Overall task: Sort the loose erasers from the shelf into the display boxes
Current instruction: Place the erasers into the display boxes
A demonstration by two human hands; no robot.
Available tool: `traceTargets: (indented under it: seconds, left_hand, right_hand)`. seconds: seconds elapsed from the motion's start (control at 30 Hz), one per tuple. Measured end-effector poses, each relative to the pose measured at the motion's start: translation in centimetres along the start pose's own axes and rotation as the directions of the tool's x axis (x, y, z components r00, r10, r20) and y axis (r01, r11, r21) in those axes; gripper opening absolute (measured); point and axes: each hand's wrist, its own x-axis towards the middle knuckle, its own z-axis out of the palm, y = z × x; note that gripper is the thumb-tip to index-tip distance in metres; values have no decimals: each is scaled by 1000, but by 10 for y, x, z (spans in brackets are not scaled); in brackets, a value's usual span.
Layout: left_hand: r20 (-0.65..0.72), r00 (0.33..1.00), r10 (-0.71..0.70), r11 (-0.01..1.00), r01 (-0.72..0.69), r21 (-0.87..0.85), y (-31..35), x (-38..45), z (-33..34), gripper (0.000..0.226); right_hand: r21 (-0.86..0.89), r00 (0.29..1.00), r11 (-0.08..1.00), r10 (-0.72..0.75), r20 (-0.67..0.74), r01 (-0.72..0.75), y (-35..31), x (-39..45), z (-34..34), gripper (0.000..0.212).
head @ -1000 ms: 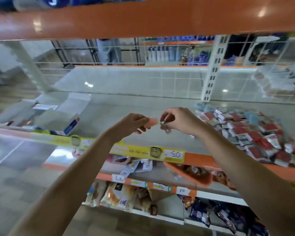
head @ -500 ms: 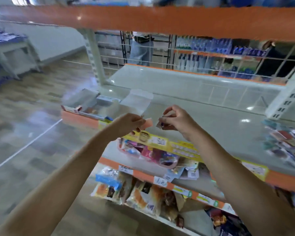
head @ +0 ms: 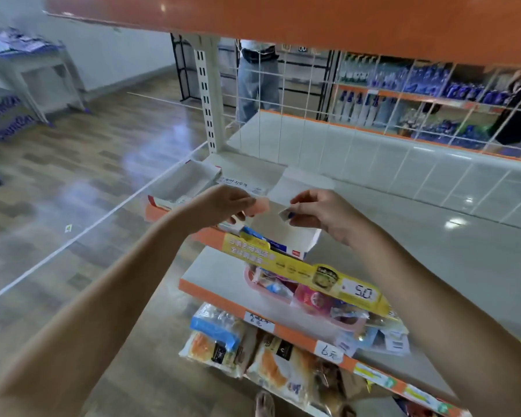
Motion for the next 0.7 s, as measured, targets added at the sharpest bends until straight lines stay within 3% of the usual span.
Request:
traceTargets:
  seconds: [0.23,0.4,0.5,0.7]
  left_hand:
    - [54,998,20,999,-22,40,-16,44,-28,22]
    - [140,990,19,1000,-19,1,-30,67,-38,19]
    - [201,978,49,993,-69,96,-40,79,-43,25]
    - [353,930,101,961,-183,208,-56,104,-53,31]
  right_hand:
    - [-267,1000,963,-29,7,30,-9,46,1,9]
    - [-530,997,848,-50,-50,16,-2,64,11,11]
    - [-675,997,737,-61,-49,11,2,69,16,12]
    - [-755,998,651,39,-58,-70,2,68,31,12]
